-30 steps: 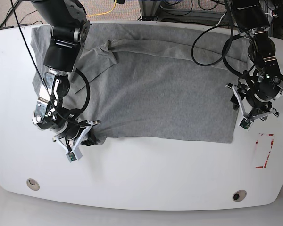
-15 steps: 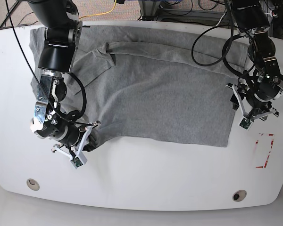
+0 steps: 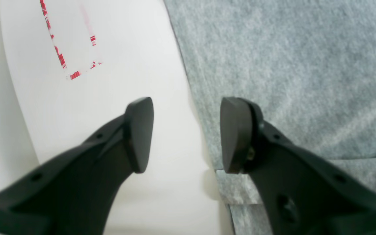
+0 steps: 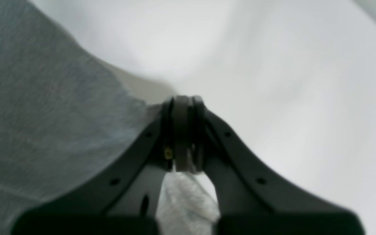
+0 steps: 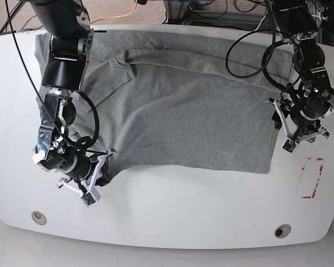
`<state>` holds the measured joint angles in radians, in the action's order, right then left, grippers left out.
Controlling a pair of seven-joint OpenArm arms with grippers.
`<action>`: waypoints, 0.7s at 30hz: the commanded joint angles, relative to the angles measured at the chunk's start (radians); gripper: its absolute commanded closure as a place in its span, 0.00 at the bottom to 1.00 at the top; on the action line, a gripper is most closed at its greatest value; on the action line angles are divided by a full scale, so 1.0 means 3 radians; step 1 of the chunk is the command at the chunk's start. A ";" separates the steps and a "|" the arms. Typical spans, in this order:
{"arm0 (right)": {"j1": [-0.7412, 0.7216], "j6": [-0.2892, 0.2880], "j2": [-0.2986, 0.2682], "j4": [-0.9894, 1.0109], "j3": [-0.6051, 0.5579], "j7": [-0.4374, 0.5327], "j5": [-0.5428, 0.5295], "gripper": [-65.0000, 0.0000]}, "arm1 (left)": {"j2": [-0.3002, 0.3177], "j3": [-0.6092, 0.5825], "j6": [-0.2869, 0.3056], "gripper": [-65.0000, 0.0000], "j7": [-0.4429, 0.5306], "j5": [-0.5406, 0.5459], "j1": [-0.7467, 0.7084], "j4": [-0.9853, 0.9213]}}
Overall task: Layout the t-shirt on the table in an organized manner, then fold the t-shirt properly
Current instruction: 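Release the hem and move the right gripper back along the shirt side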
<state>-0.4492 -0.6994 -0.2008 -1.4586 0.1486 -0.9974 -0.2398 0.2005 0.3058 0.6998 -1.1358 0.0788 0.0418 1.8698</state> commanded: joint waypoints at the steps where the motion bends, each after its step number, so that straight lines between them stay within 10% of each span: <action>1: -0.0254 0.0004 -0.0100 -0.0071 -0.0155 0.0100 -0.0042 1.00 | 0.0030 0.0011 -0.0006 0.53 0.0050 0.0016 0.0053 0.0045; 12: -0.0510 0.0004 -0.0228 -0.0056 -0.0743 0.0105 -0.0042 0.96 | 0.0030 0.0011 -0.0006 0.53 0.0050 0.0016 0.0053 -0.0062; 21: -0.0418 0.0004 -0.0228 -0.0061 -0.0754 0.0120 -0.0037 0.25 | 0.0025 0.0011 -0.0006 0.53 0.0050 0.0021 0.0053 -0.0062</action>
<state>-0.5568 -0.6994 -0.2584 -1.4586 -0.0856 -0.9882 -0.2394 0.1997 0.3058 0.6998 -1.1355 0.0792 0.0418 1.8362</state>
